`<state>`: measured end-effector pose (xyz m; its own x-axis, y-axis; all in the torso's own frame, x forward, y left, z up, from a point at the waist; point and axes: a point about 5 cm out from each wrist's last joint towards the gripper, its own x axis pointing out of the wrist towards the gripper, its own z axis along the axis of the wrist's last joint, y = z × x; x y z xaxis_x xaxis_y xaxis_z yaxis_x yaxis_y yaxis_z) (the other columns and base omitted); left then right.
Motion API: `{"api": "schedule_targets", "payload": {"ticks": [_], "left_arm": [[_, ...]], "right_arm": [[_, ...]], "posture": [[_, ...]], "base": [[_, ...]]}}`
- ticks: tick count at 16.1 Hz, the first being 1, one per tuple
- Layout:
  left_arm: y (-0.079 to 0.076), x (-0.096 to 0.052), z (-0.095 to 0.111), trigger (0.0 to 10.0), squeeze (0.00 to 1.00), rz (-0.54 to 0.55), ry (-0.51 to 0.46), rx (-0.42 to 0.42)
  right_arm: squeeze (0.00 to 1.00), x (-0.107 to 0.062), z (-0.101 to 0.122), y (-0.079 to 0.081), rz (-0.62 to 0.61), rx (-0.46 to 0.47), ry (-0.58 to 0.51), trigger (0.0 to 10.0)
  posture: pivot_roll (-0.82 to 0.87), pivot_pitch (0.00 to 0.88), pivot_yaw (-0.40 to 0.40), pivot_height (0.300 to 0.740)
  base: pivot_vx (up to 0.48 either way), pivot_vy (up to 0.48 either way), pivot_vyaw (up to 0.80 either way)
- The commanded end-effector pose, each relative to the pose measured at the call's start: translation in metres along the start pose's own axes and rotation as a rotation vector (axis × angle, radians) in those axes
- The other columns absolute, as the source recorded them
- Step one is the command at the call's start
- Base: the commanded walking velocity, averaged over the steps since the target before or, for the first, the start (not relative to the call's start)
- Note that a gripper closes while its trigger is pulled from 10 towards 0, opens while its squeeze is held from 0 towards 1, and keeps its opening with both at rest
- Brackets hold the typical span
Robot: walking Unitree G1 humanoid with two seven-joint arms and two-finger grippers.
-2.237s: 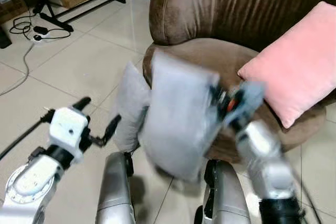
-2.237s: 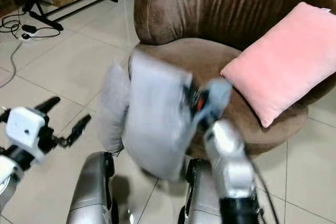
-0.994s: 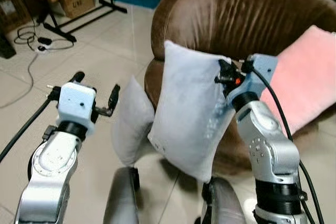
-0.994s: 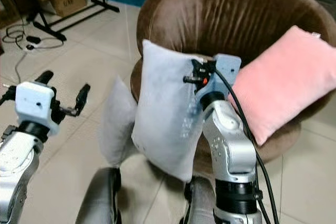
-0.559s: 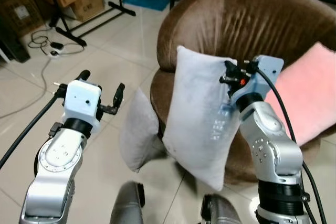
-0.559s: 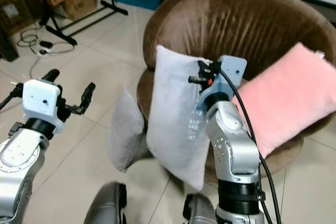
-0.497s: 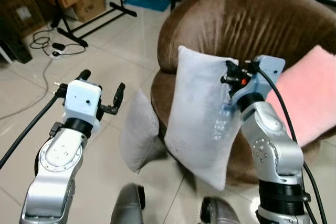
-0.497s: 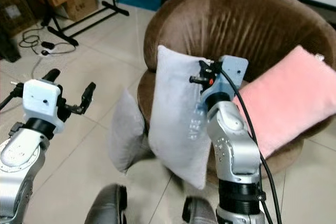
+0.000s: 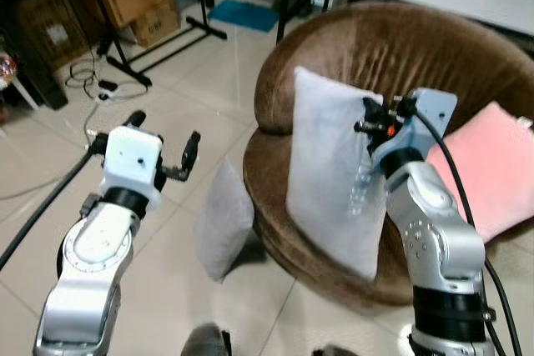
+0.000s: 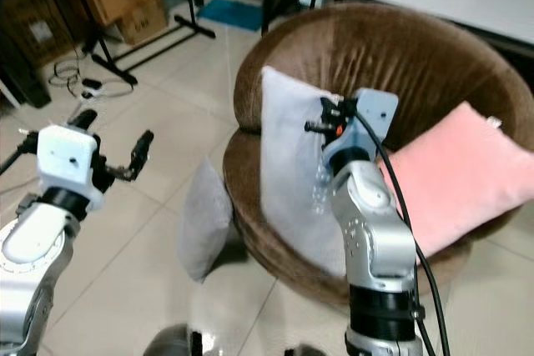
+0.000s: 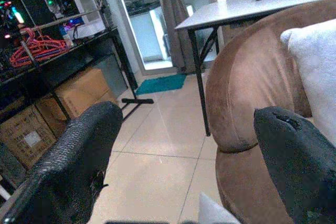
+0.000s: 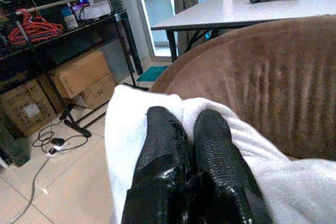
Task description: Move the pillow to the sofa from floor
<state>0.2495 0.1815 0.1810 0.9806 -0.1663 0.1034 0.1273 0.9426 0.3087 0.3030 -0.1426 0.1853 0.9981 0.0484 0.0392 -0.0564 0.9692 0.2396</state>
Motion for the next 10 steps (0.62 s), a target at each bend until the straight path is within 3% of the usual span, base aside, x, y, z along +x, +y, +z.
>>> {"api": "schedule_targets", "payload": {"ticks": [1, 5, 10], "left_arm": [[0.0, 0.001, 0.0, 10.0, 0.0, -0.01, -0.006, -0.01], [0.0, 0.001, 0.002, 10.0, 0.0, -0.018, -0.014, -0.018], [0.001, 0.0, 0.001, 10.0, 0.0, -0.02, -0.017, -0.016]], "right_arm": [[0.0, 0.001, 0.007, 0.004, 0.023, 0.004, -0.026, 10.0], [0.0, 0.001, 0.006, 0.015, 0.084, 0.027, -0.031, 10.0], [0.0, 0.003, 0.004, 0.02, 0.111, 0.035, -0.02, 10.0]], "posture": [[0.13, 0.0, -0.026, 0.74], [0.13, 0.0, -0.03, 0.74], [0.14, 0.0, -0.036, 0.74]], "base": [[0.292, 0.0, 0.0], [0.35, 0.0, 0.0], [0.367, 0.0, -0.74]]}}
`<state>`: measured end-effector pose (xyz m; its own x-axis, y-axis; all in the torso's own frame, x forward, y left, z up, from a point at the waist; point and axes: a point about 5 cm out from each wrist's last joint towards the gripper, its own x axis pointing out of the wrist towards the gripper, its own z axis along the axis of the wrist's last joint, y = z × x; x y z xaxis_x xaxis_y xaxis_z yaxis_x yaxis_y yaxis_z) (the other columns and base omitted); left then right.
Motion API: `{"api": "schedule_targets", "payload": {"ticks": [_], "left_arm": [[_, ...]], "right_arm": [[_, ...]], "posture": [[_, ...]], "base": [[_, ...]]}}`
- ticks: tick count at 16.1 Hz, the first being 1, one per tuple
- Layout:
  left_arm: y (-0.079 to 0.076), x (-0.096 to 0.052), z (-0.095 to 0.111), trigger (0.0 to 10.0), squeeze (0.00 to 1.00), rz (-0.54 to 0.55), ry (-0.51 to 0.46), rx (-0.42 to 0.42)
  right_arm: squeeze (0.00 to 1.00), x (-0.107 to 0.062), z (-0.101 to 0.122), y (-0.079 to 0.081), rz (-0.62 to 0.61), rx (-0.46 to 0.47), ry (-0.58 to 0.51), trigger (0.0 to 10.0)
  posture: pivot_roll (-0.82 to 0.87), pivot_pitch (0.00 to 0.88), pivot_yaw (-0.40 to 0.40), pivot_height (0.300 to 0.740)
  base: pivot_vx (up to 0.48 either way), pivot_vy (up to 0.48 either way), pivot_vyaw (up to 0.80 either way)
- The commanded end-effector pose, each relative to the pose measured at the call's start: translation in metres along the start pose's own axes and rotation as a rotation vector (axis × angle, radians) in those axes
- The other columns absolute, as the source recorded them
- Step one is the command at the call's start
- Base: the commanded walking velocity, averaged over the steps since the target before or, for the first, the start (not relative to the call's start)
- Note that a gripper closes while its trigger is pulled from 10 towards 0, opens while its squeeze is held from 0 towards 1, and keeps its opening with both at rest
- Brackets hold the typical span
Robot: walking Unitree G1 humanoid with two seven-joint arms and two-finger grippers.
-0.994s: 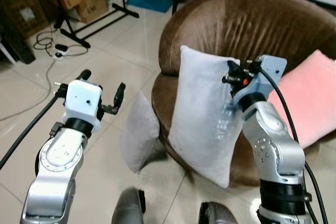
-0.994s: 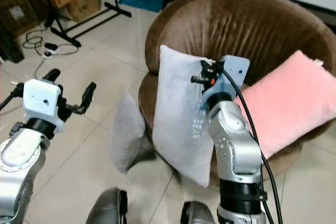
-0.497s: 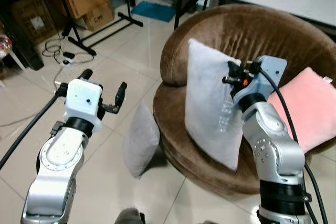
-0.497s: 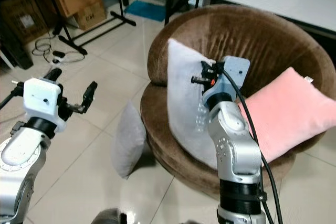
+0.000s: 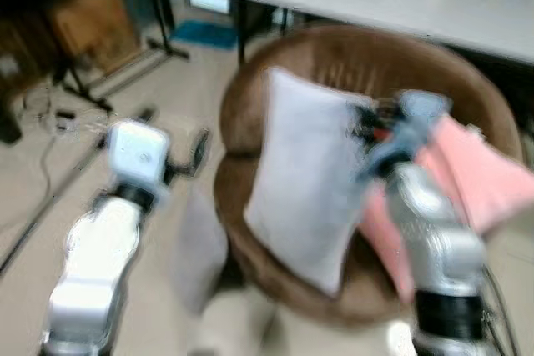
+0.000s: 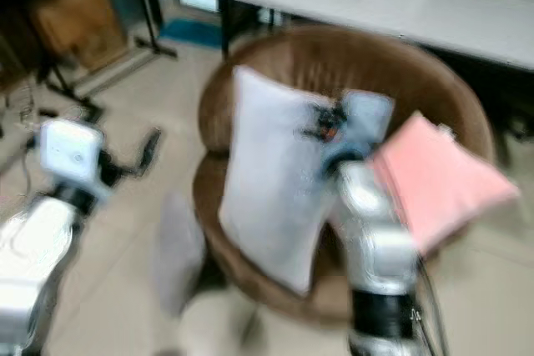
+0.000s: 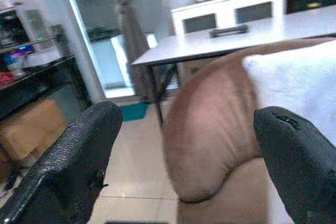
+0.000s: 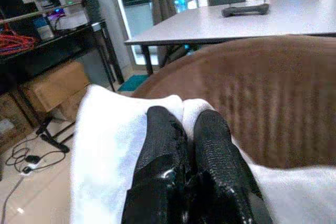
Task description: Move the pillow to the sofa from floor
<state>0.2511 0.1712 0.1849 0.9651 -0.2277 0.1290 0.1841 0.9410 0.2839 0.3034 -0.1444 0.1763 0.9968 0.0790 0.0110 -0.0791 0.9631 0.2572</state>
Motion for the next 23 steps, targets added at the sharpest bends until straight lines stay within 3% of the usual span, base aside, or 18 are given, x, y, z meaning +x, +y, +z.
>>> {"api": "schedule_targets", "payload": {"ticks": [1, 4, 8, 13, 14, 18, 21, 23], "left_arm": [[0.01, -0.005, -0.005, 10.0, 0.0, 0.032, 0.026, 0.017], [0.01, -0.004, -0.005, 10.0, 0.0, 0.03, 0.026, 0.02], [0.005, -0.006, -0.009, 10.0, 0.0, -0.003, 0.049, 0.029], [-0.001, -0.019, -0.024, 10.0, 0.0, -0.2, 0.162, 0.068], [0.0, -0.024, -0.026, 10.0, 0.0, -0.263, 0.185, 0.071], [0.005, -0.037, -0.028, 10.0, 0.0, -0.388, 0.245, 0.068], [0.004, -0.045, -0.028, 10.0, 0.0, -0.482, 0.278, 0.054], [0.002, -0.051, -0.029, 10.0, 0.0, -0.536, 0.305, 0.032]], "right_arm": [[0.0, 0.004, 0.011, 0.024, 0.092, 0.015, -0.054, 10.0], [0.0, 0.004, 0.011, 0.025, 0.099, 0.015, -0.057, 10.0], [0.0, 0.006, 0.009, 0.03, 0.132, 0.007, -0.035, 10.0], [0.0, 0.018, -0.005, 0.048, 0.171, 0.008, 0.069, 10.0], [0.0, 0.029, -0.016, 0.052, 0.118, 0.06, 0.156, 10.0], [0.0, 0.055, -0.024, 0.057, 0.014, 0.239, 0.225, 10.0], [0.0, 0.074, -0.03, 0.046, -0.087, 0.316, 0.244, 10.0], [0.0, 0.085, -0.03, 0.023, -0.206, 0.341, 0.233, 10.0]], "posture": [[0.14, 0.0, -0.038, 0.74], [0.14, 0.0, -0.039, 0.74], [0.14, 0.0, -0.043, 0.74], [0.15, 0.0, -0.048, 0.74], [0.15, 0.0, -0.053, 0.74], [0.17, 0.0, -0.06, 0.74], [0.17, 0.0, -0.06, 0.74], [0.19, 0.0, -0.074, 0.74]], "base": [[0.364, 0.0, -0.8], [0.359, 0.0, -0.8], [0.14, 0.0, 0.0], [0.0, 0.0, 0.0], [0.0, 0.0, 0.0], [0.0, 0.0, 0.0], [0.0, 0.0, 0.0], [0.0, 0.0, 0.0]]}}
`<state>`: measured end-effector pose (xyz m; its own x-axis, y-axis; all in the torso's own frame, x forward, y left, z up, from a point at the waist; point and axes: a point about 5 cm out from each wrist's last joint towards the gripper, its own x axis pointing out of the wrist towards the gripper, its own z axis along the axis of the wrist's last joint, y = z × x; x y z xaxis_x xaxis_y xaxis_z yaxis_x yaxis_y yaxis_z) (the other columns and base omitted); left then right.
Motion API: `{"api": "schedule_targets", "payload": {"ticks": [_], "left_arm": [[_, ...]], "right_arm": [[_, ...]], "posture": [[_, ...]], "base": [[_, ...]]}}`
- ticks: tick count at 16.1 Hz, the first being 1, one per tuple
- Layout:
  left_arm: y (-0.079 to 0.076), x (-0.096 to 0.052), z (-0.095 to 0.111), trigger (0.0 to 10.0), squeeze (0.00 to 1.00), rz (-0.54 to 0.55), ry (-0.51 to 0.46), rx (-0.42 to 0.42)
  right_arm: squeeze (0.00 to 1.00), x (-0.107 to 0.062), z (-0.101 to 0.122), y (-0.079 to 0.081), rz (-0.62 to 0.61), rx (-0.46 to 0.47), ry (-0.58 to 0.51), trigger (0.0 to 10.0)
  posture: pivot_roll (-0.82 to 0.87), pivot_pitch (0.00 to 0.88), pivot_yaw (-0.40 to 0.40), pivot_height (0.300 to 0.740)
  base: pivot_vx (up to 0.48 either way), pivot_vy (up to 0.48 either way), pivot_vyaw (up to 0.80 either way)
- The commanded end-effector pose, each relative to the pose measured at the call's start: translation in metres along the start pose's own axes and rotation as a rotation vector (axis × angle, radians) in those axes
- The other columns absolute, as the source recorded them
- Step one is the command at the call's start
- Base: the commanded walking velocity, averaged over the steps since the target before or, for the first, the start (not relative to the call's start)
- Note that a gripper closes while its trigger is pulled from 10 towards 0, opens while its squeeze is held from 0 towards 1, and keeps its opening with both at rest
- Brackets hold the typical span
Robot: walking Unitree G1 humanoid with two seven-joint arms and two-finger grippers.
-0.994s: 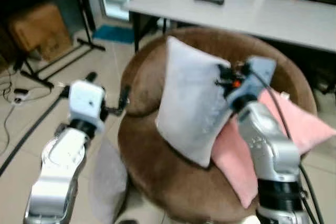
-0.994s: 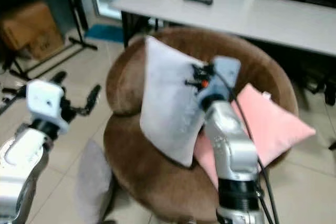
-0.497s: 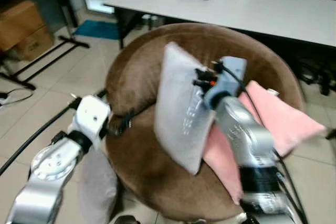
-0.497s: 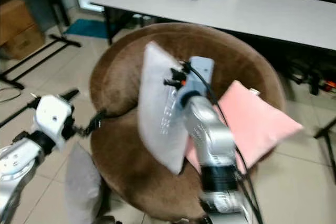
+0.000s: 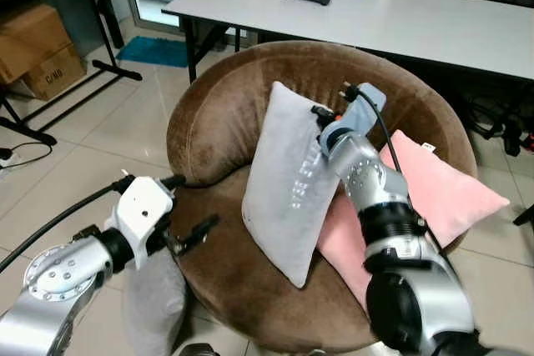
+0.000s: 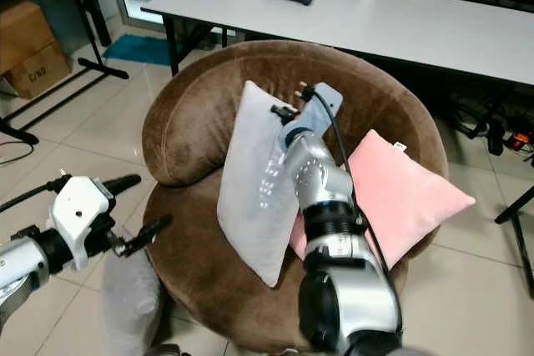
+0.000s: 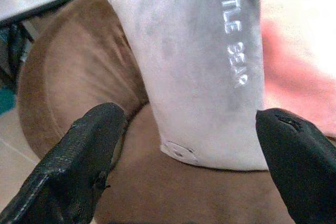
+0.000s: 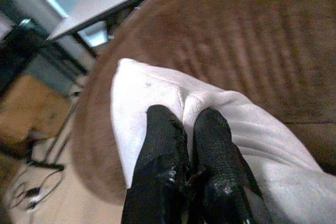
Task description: Move the pillow to the sofa from floor
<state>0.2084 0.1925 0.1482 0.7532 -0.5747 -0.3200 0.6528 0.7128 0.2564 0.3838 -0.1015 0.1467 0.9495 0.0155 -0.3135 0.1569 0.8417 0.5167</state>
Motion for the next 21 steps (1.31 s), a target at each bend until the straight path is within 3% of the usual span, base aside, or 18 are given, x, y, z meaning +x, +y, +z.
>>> {"api": "schedule_targets", "payload": {"ticks": [1, 4, 5, 6, 8, 11, 12, 13, 14, 16, 17, 18, 20, 21], "left_arm": [[-0.003, -0.005, 0.003, 10.0, 0.0, -0.043, 0.0, -0.021], [-0.004, -0.006, 0.002, 10.0, 0.0, -0.074, 0.004, -0.049], [-0.003, -0.006, 0.001, 10.0, 0.0, -0.073, 0.006, -0.047], [-0.001, -0.005, -0.003, 10.0, 0.0, -0.054, 0.002, -0.044], [0.003, -0.003, -0.006, 10.0, 0.0, -0.021, -0.016, -0.048], [0.016, -0.002, -0.008, 10.0, 0.0, 0.15, -0.059, -0.053], [0.015, -0.001, -0.007, 10.0, 0.0, 0.198, -0.079, -0.058], [0.014, 0.002, -0.008, 10.0, 0.0, 0.265, -0.085, -0.079], [0.013, 0.003, -0.008, 10.0, 0.0, 0.344, -0.088, -0.078], [0.011, 0.004, -0.009, 10.0, 0.0, 0.495, -0.087, -0.068], [0.01, 0.004, -0.009, 10.0, 0.0, 0.507, -0.088, -0.073], [0.008, 0.002, -0.008, 10.0, 0.0, 0.545, -0.094, -0.087], [0.003, 0.002, -0.006, 10.0, 0.0, 0.566, -0.104, -0.105], [0.003, 0.002, -0.005, 10.0, 0.0, 0.572, -0.105, -0.106]], "right_arm": [[0.0, 0.006, 0.019, -0.024, -0.114, 0.016, -0.073, 10.0], [0.02, 0.007, 0.021, -0.076, -0.311, -0.012, -0.06, 10.0], [1.0, 0.003, 0.02, -0.097, -0.408, -0.07, -0.066, 10.0], [1.0, 0.001, 0.021, -0.111, -0.409, -0.012, -0.09, 10.0], [1.0, 0.001, 0.024, -0.117, -0.392, 0.011, -0.109, 10.0], [1.0, 0.0, 0.042, -0.114, -0.268, -0.037, -0.199, 10.0], [0.96, 0.0, 0.047, -0.111, -0.228, -0.059, -0.228, 10.0], [0.45, -0.003, 0.054, -0.105, -0.185, -0.115, -0.3, 10.0], [0.0, -0.006, 0.051, -0.096, -0.103, -0.192, -0.291, 10.0], [0.0, -0.027, 0.028, -0.075, 0.098, -0.332, -0.277, 10.0], [0.0, -0.031, 0.025, -0.073, 0.115, -0.348, -0.272, 10.0], [0.0, -0.045, 0.012, -0.068, 0.145, -0.387, -0.264, 10.0], [0.0, -0.071, -0.013, -0.061, 0.16, -0.306, -0.211, 10.0], [0.0, -0.076, -0.019, -0.059, 0.171, -0.328, -0.197, 10.0]], "posture": [[0.19, 0.0, -0.078, 0.74], [0.19, 0.0, -0.078, 0.74], [0.19, 0.0, -0.078, 0.74], [0.19, 0.0, -0.072, 0.74], [0.19, 0.0, -0.072, 0.74], [0.19, 0.0, -0.063, 0.74], [0.18, 0.0, -0.063, 0.74], [0.18, 0.0, -0.063, 0.74], [0.17, 0.0, -0.067, 0.74], [0.16, 0.0, -0.074, 0.74], [0.16, 0.0, -0.074, 0.74], [0.16, 0.0, -0.087, 0.74], [0.15, 0.0, -0.091, 0.74], [0.15, 0.0, -0.09, 0.74]], "base": [[0.0, 0.0, 0.0], [0.0, 0.0, 0.0], [0.0, 0.0, 0.0], [0.0, 0.0, 0.0], [0.0, 0.0, 0.0], [0.0, 0.0, 0.0], [0.0, 0.0, 0.0], [0.0, 0.0, 0.0], [0.0, 0.0, 0.0], [0.0, 0.0, 0.0], [0.0, 0.0, 0.0], [0.0, 0.0, 0.0], [0.0, 0.0, 0.0], [-0.319, 0.0, 0.0]]}}
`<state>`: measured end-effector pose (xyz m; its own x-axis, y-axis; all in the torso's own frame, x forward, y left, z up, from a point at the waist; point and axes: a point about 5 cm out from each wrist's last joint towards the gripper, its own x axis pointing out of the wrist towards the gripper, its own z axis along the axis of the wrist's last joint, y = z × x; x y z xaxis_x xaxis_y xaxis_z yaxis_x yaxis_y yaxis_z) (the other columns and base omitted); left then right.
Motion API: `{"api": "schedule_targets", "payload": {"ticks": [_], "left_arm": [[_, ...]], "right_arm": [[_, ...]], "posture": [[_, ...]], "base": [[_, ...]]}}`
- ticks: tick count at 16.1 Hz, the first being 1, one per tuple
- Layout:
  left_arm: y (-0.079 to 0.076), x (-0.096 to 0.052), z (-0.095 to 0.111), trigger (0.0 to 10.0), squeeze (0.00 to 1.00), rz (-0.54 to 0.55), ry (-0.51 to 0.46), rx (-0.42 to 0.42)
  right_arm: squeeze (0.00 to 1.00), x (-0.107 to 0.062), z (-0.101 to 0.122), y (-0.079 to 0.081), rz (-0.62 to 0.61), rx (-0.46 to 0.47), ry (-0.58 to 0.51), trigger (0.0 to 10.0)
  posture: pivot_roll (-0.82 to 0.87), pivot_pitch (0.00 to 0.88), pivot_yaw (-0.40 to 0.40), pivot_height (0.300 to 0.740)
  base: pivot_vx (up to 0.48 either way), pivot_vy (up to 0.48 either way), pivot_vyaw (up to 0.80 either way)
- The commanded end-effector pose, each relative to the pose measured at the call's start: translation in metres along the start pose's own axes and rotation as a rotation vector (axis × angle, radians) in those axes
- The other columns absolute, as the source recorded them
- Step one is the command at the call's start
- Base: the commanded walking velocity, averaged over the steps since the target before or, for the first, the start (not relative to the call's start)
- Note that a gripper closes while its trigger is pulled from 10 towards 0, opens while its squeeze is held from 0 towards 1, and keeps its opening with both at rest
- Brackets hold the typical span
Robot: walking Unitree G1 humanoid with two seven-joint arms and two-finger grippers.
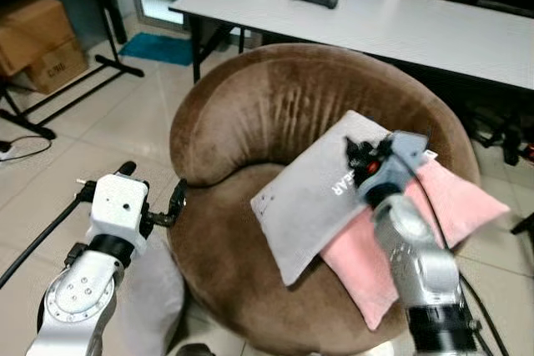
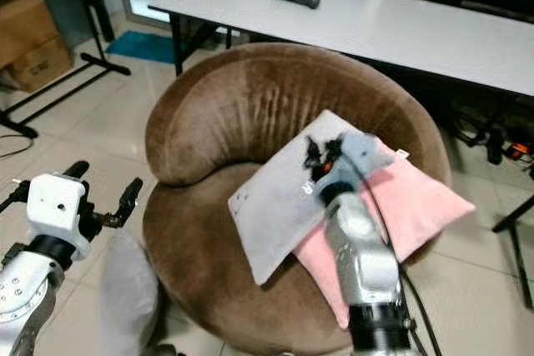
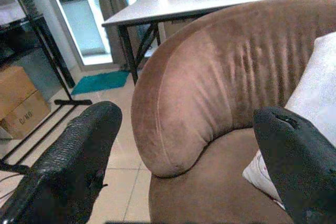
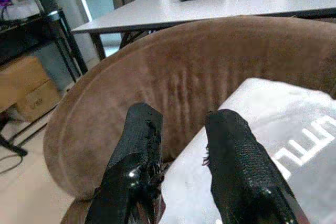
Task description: Move the pillow to the sofa from floor
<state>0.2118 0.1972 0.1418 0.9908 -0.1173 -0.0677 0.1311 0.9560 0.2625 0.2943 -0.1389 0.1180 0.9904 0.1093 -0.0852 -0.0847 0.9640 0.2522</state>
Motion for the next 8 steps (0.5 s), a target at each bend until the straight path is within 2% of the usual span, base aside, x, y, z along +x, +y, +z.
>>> {"api": "schedule_targets", "payload": {"ticks": [1, 5, 8], "left_arm": [[-0.003, 0.0, 0.004, 10.0, 0.0, 0.008, -0.009, 0.005], [-0.004, 0.002, 0.007, 10.0, 0.0, 0.029, -0.024, 0.002], [-0.002, 0.001, 0.01, 10.0, 0.0, 0.057, -0.037, -0.003]], "right_arm": [[0.0, -0.004, 0.002, 0.004, 0.014, -0.049, 0.001, 10.0], [0.0, -0.014, 0.004, 0.01, 0.042, -0.107, 0.024, 10.0], [0.0, -0.015, 0.006, 0.012, 0.053, -0.142, 0.05, 10.0]], "posture": [[0.14, 0.0, -0.089, 0.74], [0.14, 0.0, -0.088, 0.74], [0.15, 0.0, -0.095, 0.74]], "base": [[-0.356, 0.0, 0.0], [-0.334, 0.0, 0.0], [0.0, 0.0, 0.0]]}}
